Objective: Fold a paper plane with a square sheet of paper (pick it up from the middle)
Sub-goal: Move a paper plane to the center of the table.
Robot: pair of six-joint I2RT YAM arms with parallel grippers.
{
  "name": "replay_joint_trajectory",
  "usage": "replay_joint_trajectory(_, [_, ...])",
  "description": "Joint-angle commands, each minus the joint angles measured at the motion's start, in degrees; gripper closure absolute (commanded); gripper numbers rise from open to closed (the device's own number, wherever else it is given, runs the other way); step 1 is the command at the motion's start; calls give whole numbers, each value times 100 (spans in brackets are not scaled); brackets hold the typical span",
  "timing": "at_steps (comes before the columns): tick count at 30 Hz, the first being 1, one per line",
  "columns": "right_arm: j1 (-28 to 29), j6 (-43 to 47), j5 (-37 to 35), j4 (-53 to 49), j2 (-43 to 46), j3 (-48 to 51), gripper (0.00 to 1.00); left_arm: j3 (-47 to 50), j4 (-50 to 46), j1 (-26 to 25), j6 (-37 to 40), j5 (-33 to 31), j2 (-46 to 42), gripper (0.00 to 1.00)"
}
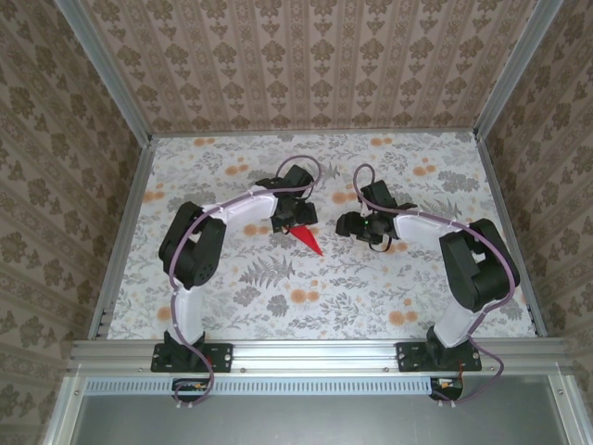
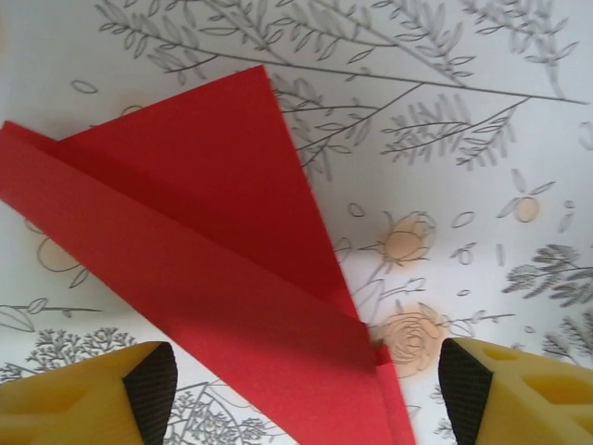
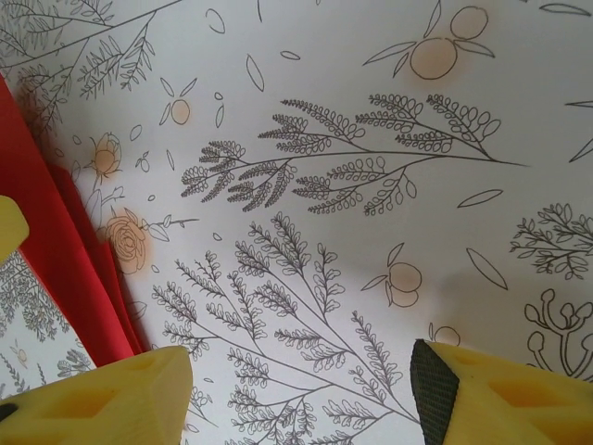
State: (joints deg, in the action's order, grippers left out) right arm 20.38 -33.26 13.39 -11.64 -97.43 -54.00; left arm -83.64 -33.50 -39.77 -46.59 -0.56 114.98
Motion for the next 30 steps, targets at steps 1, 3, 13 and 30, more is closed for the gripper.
replay_joint_trajectory(1, [-33, -60, -161, 27, 145, 46, 34, -139, -522, -28, -83, -210, 41, 26])
replay_joint_trajectory(3, [-34, -50, -162, 10, 151, 30, 34, -62, -553, -24, -105, -217, 21, 28])
replay_joint_trajectory(13, [-34, -103, -117, 14, 144, 3, 34, 255, -502, -18, -319, -408, -354, 44])
replay_joint_trajectory(30, [-24, -146, 59, 47, 109, -12, 35, 929, -264, 56, -632, -613, -956, 89])
